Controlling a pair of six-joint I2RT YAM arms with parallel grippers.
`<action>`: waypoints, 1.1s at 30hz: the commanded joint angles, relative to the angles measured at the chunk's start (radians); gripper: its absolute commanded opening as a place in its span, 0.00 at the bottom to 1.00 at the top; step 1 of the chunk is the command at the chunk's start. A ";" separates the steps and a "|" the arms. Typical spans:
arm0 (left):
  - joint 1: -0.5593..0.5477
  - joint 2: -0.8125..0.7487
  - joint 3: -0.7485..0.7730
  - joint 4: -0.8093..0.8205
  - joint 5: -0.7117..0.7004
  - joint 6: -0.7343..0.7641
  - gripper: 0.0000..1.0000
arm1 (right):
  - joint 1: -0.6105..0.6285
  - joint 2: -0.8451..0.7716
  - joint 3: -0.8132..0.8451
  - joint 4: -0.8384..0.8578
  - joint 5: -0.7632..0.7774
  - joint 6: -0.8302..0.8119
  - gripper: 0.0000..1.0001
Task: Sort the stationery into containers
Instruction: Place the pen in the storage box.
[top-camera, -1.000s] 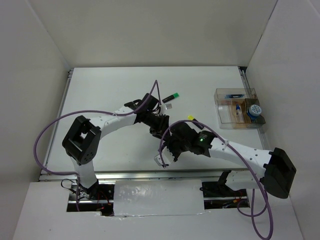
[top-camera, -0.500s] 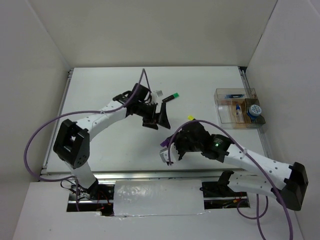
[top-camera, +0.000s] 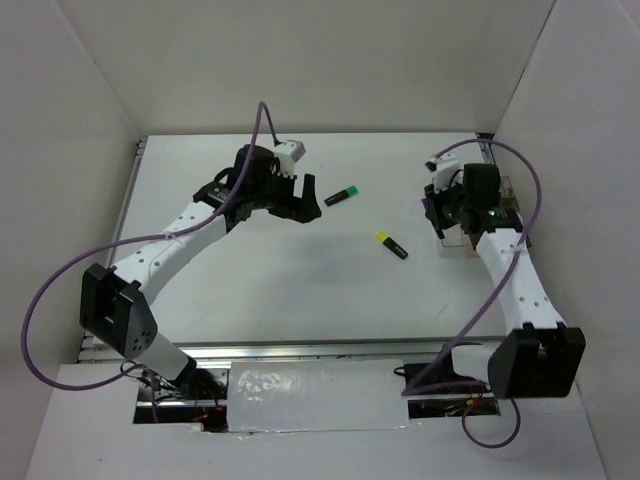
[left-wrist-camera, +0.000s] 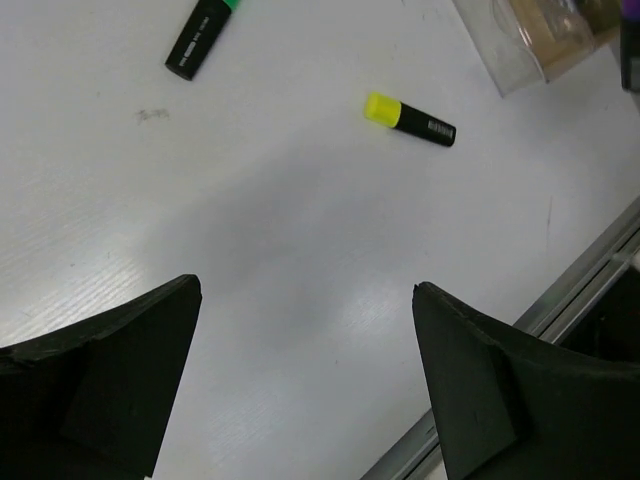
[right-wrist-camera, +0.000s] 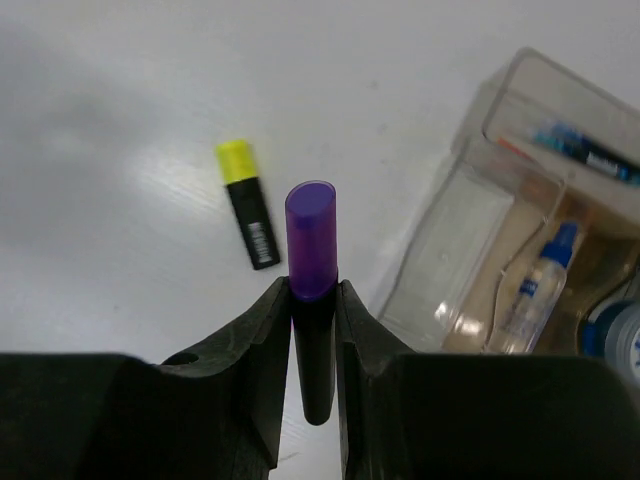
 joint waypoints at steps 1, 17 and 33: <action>-0.020 0.036 0.055 -0.007 -0.017 0.129 0.99 | -0.101 0.089 0.085 -0.056 -0.042 0.185 0.00; -0.047 0.127 0.072 -0.030 -0.177 0.120 0.90 | -0.229 0.419 0.191 0.106 0.091 0.184 0.00; 0.009 0.079 0.042 -0.074 -0.158 0.105 0.92 | -0.076 0.317 0.242 0.056 0.091 0.150 0.53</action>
